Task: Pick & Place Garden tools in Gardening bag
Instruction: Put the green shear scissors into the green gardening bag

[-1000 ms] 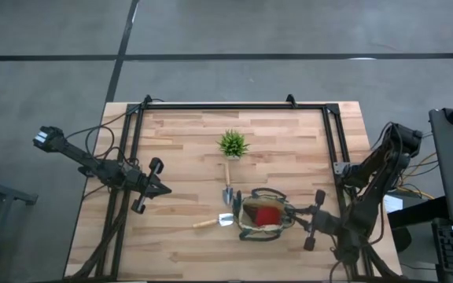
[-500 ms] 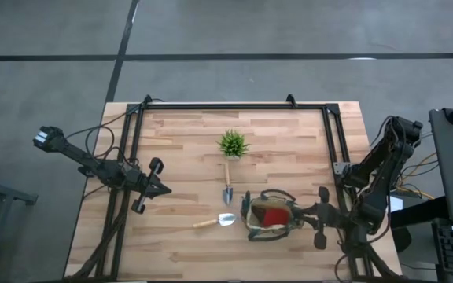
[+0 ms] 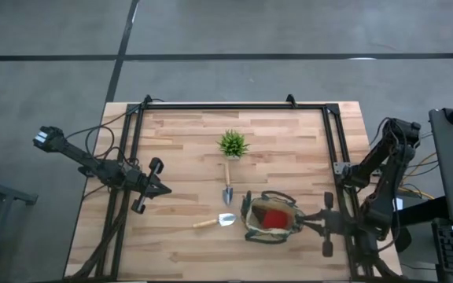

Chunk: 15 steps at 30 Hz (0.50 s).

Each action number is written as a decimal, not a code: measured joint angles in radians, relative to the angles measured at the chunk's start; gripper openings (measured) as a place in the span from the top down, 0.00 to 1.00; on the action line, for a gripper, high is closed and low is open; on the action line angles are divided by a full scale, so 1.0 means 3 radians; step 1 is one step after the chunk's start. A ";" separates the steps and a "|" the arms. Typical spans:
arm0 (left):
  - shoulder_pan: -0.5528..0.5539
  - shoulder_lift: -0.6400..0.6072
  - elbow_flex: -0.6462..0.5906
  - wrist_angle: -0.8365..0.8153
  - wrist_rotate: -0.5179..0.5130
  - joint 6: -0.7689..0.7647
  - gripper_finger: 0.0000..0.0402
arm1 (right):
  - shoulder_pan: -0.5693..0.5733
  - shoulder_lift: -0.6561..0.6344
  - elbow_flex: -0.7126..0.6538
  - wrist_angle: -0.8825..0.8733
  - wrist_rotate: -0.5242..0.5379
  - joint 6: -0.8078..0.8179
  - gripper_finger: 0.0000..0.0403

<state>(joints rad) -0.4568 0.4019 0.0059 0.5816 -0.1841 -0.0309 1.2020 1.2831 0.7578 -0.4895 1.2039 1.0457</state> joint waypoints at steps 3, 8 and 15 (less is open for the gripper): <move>0.0000 0.0000 0.0000 0.0000 0.0000 0.0000 0.97 | 0.0057 0.0032 0.0003 0.0000 0.0034 -0.0001 0.92; -0.0001 0.0000 0.0000 0.0001 0.0000 0.0001 0.97 | 0.0172 0.0170 -0.0003 0.0000 -0.0010 0.0160 0.92; 0.0000 0.0000 0.0000 0.0001 0.0000 -0.0001 0.97 | 0.0294 0.0280 -0.0004 -0.0075 -0.0111 0.0235 0.97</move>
<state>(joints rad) -0.4568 0.4019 0.0059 0.5818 -0.1841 -0.0311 1.2903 1.3672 0.7567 -0.5120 1.1706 1.1162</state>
